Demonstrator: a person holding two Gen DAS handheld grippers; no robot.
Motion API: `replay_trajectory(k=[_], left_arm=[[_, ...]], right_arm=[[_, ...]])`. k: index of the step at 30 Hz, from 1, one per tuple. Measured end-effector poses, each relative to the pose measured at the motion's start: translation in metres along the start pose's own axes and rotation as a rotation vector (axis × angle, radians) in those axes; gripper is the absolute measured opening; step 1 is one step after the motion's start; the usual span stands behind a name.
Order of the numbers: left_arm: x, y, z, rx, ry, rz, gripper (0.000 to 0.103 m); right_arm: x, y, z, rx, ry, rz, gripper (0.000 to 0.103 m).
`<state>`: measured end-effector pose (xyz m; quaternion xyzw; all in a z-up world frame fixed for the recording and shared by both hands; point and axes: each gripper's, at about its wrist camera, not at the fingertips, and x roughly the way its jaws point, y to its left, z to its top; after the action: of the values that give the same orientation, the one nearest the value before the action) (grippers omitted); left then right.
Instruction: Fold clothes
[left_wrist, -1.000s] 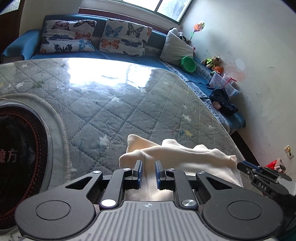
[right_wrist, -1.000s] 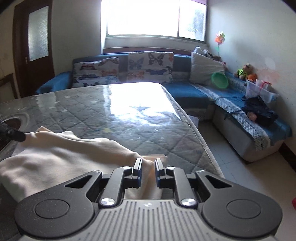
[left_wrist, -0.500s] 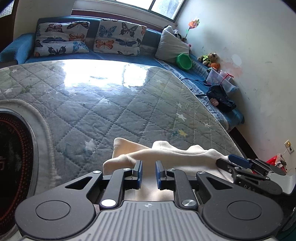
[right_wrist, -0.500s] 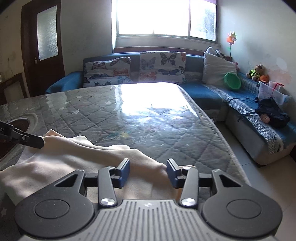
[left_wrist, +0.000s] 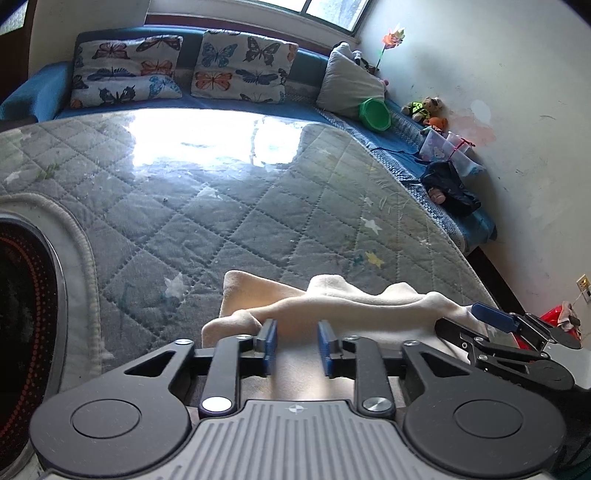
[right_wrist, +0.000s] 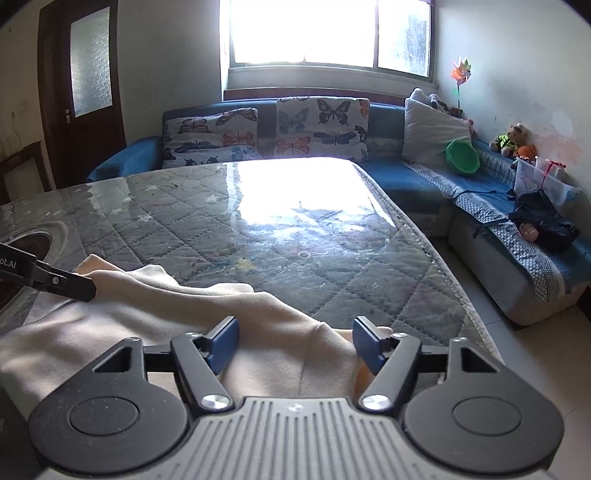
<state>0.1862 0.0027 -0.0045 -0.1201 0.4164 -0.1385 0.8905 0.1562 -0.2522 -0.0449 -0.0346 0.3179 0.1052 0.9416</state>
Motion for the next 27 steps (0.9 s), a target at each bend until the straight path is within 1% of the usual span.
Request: replay_trajectory(k=[2,3,4,8,11,17,22,24,25,27], left_arm=[[-0.005,-0.003,-0.003,0.011,-0.008,0.005,0.037],[-0.007,-0.004,-0.004,0.014,-0.01,0.005,0.038],[-0.01,-0.005,-0.006,0.016,-0.013,0.006,0.041],[-0.019,-0.009,-0.016,0.033,-0.019,0.007,0.047],[-0.025,-0.012,-0.026,0.052,-0.021,0.01,0.049],[-0.038,-0.019,-0.047,0.095,-0.036,0.027,0.054],[-0.047,-0.02,-0.062,0.126,-0.053,0.049,0.057],[-0.049,-0.021,-0.067,0.138,-0.06,0.048,0.061],[-0.049,-0.02,-0.068,0.142,-0.057,0.055,0.062],[-0.047,-0.019,-0.071,0.143,-0.048,0.066,0.062]], right_arm=[[-0.007,0.002,-0.001,-0.003,-0.01,0.001,0.08],[-0.011,0.003,-0.003,0.0,-0.014,0.003,0.081],[-0.016,0.003,-0.004,0.005,-0.017,0.005,0.083],[-0.03,0.004,-0.014,0.025,-0.02,0.013,0.086],[-0.041,0.005,-0.024,0.045,-0.018,0.022,0.086],[-0.061,0.012,-0.046,0.026,-0.018,0.009,0.088],[-0.077,0.011,-0.057,0.039,-0.03,-0.002,0.09],[-0.084,0.011,-0.059,0.041,-0.039,-0.004,0.092],[-0.085,0.012,-0.06,0.038,-0.036,-0.004,0.094],[-0.086,0.014,-0.062,0.033,-0.031,-0.006,0.094]])
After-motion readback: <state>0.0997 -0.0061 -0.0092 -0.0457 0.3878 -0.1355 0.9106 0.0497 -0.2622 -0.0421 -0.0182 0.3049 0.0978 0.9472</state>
